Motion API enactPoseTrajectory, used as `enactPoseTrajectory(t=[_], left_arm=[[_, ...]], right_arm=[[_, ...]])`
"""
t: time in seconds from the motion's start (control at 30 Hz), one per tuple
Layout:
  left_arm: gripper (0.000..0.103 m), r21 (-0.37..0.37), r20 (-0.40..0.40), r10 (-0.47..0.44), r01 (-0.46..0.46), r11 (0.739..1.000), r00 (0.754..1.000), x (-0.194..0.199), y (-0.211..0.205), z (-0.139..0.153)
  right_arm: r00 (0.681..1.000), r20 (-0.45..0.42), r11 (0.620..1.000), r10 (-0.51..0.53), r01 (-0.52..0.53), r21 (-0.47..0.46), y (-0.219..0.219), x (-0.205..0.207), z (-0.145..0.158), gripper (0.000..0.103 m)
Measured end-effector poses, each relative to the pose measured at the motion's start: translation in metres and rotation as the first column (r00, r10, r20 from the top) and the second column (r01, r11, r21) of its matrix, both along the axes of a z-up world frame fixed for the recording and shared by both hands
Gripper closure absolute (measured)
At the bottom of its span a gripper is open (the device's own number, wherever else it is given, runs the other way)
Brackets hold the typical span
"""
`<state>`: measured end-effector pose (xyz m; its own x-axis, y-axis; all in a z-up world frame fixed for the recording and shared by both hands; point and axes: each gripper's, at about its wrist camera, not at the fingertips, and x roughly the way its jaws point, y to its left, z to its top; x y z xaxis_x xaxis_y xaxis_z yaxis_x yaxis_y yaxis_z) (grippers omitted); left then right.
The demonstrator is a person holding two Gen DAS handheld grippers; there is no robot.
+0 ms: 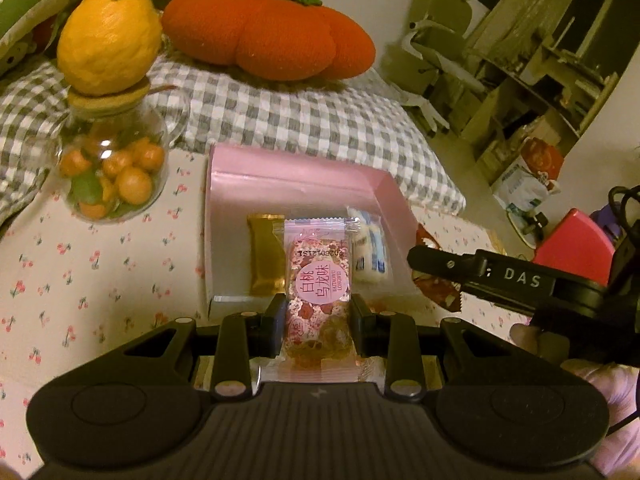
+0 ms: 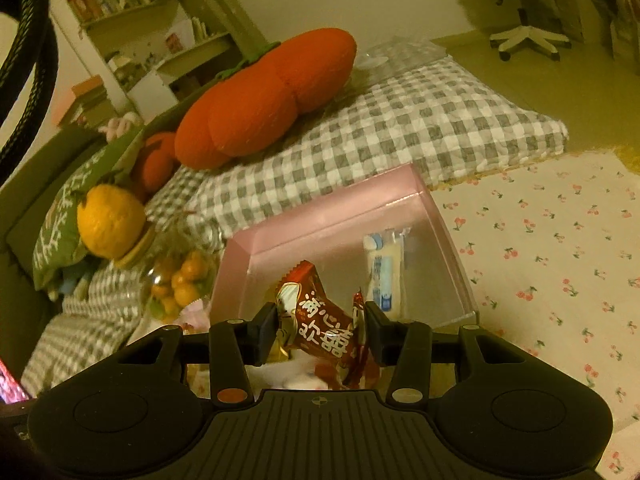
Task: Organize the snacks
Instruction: 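Carry the pink pastry and red candy pack over the box, then release the pink pastry and red candy pack into the box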
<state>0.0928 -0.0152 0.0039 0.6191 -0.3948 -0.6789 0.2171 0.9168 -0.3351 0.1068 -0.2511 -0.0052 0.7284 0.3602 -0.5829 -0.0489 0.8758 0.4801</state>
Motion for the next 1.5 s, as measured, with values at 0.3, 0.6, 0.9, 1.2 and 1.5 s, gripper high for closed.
enactPoseTrajectory(t=[0.3,0.6,0.9,1.2,1.5], left_arm=[[0.074,0.016,0.012,0.004,-0.005,1.000,1.000,0.041,-0.010,-0.008],[0.074,0.050,0.018,0.048,-0.049,0.998,0.999,0.086,-0.010,-0.022],[0.074,0.107,0.033,0.077,-0.080,0.991,0.997,0.106,-0.011,-0.030],[0.064,0.114,0.025,0.080,-0.082,0.990,0.996,0.110,-0.009,-0.034],[0.047,0.113,0.028,0.079,-0.081,0.990,0.997,0.103,-0.005,-0.027]], right_arm=[[1.000,-0.018,0.997,-0.021,0.022,0.071,-0.005,0.023,-0.016,0.058],[0.999,-0.041,0.992,0.005,0.000,0.128,0.006,0.038,-0.028,0.056],[0.997,-0.068,0.995,0.040,-0.034,0.091,0.018,0.044,-0.037,0.056],[0.997,-0.057,0.997,0.042,-0.038,0.064,0.020,0.042,-0.034,0.030],[0.997,-0.049,0.997,0.060,-0.058,0.043,0.023,0.034,-0.027,0.027]])
